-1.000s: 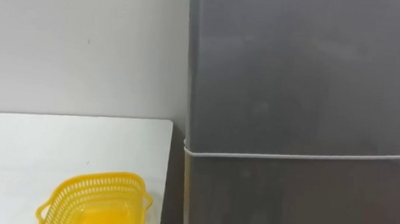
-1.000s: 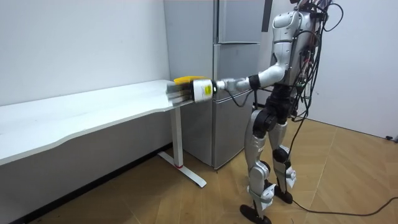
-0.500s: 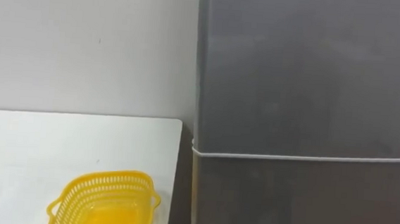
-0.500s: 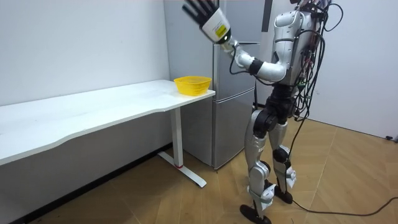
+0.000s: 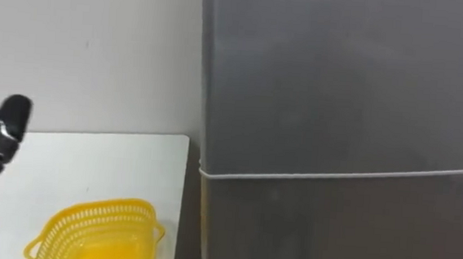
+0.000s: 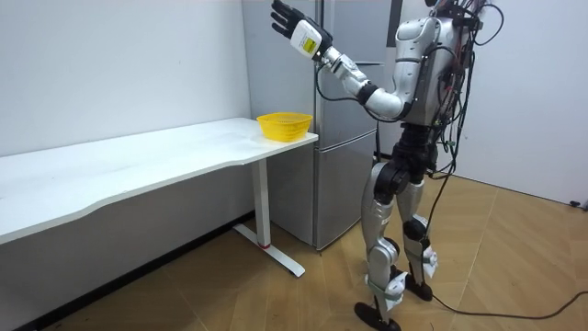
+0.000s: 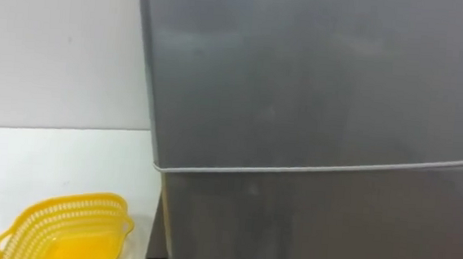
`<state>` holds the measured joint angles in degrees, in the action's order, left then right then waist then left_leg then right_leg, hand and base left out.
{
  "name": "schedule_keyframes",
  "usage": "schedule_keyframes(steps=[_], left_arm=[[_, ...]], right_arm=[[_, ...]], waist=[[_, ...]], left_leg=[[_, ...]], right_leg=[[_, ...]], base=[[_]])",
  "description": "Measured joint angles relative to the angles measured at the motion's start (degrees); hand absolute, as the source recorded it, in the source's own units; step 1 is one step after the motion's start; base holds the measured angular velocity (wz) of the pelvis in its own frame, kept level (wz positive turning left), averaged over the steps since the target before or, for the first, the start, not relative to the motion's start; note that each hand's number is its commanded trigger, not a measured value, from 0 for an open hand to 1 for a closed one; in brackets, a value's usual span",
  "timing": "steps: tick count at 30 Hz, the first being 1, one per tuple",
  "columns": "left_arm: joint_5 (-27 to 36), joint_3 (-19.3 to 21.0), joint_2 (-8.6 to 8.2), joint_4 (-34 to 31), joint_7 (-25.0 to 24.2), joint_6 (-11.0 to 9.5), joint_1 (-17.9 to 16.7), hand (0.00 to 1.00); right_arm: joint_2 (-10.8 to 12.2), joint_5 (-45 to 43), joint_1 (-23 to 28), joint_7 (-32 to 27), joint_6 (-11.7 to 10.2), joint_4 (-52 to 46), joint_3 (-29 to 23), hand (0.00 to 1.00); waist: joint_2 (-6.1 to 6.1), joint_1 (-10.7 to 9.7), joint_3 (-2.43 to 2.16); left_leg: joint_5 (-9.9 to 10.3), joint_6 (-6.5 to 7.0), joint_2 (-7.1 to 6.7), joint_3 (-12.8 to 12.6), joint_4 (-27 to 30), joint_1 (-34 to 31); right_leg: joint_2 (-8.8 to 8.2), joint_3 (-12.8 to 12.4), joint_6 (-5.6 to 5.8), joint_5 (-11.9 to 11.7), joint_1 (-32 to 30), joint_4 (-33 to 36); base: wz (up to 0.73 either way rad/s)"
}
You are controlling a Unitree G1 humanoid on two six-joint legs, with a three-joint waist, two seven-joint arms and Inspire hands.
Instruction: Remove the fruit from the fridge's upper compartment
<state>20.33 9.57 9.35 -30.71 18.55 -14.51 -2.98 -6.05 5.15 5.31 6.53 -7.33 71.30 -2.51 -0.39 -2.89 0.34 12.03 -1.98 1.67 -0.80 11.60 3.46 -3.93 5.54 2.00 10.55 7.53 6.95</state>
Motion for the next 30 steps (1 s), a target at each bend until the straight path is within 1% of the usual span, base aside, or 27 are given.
schedule_keyframes(steps=[1,3,5,8,10,12,16,19,25,30], left_arm=[[-0.25,-0.65,0.00,0.00,-1.10,0.43,0.17,0.00],[-1.48,-2.92,0.01,0.01,-5.00,1.66,0.28,0.00],[-2.48,-3.77,0.00,0.00,-7.48,2.51,0.32,0.00],[-3.00,-4.66,-0.15,0.00,-10.37,3.47,0.66,0.00],[-3.17,-5.39,-0.36,0.00,-11.36,3.71,0.83,0.00],[-4.60,-5.52,-1.03,0.00,-12.71,4.44,0.95,0.00],[-4.90,-6.79,-1.25,-0.01,-14.83,5.61,0.94,0.00],[-4.88,-7.61,-1.90,-0.05,-16.50,5.73,0.96,0.00],[-5.29,-8.93,-1.97,-0.36,-18.25,5.76,1.08,0.00],[-7.11,-10.10,-1.97,-0.36,-20.55,5.91,4.47,0.00]], right_arm=[[-0.02,0.00,-0.02,0.05,-0.01,0.00,0.00,0.00],[-0.06,-0.61,-0.32,0.43,-0.01,0.00,-0.03,0.00],[-0.07,-0.91,-0.31,0.52,-0.01,0.01,-0.01,0.00],[-0.07,-1.22,-0.82,0.58,0.00,0.06,0.01,0.00],[-0.07,-1.19,-0.86,0.58,0.10,0.24,0.01,0.00],[-0.07,-1.13,-0.94,0.57,0.93,0.27,-0.02,0.00],[-0.06,-1.07,-1.07,0.47,0.99,0.30,0.02,0.00],[-0.06,-1.06,-1.47,0.50,0.96,0.88,0.05,0.00],[-0.11,-1.11,-2.96,0.88,0.97,2.64,0.05,0.00],[-0.28,-1.10,-3.15,1.02,0.97,2.87,0.06,0.00]], waist=[[0.03,-0.09,-0.03],[0.23,-0.82,-0.09],[0.26,-1.46,-0.09],[0.28,-1.71,-0.10],[0.28,-1.72,-0.10],[0.24,-2.10,-0.09],[0.13,-2.15,-0.04],[0.10,-2.19,-0.08],[0.25,-3.10,-0.17],[0.53,-3.28,-0.24]], left_leg=[[0.00,0.00,0.01,-0.03,0.02,-0.10],[0.00,0.00,0.01,-0.20,0.02,-0.23],[0.00,0.00,0.03,-0.38,0.00,-0.18],[0.00,0.00,0.09,-0.59,-0.01,0.11],[0.00,0.00,0.10,-0.65,-0.07,0.22],[0.00,0.00,0.10,-0.70,-0.25,0.21],[0.00,0.00,0.10,-0.68,-0.25,0.25],[0.00,0.00,0.10,-0.64,-0.23,0.28],[0.00,0.01,0.12,-0.58,-0.26,0.12],[-0.01,0.02,0.12,-0.60,-0.22,0.20]], right_leg=[[0.01,-0.06,0.00,0.00,-0.19,0.05],[0.01,-0.26,0.00,0.00,-0.51,0.18],[0.01,-0.33,0.00,0.00,-0.63,0.31],[0.01,-0.28,0.00,0.00,-0.76,0.59],[0.00,-0.25,0.00,0.00,-0.83,0.74],[0.00,-0.24,0.00,0.00,-0.86,0.78],[0.00,-0.23,0.00,0.00,-0.70,0.83],[0.00,-0.24,0.00,0.00,-0.84,0.87],[0.08,-0.56,0.00,0.00,-1.08,0.92],[0.08,-0.85,-0.01,0.00,-1.10,1.01]], base=[[-0.04],[-0.06],[-0.06],[-0.11],[-0.06],[0.00],[0.00],[0.00],[-0.01],[-0.01]])
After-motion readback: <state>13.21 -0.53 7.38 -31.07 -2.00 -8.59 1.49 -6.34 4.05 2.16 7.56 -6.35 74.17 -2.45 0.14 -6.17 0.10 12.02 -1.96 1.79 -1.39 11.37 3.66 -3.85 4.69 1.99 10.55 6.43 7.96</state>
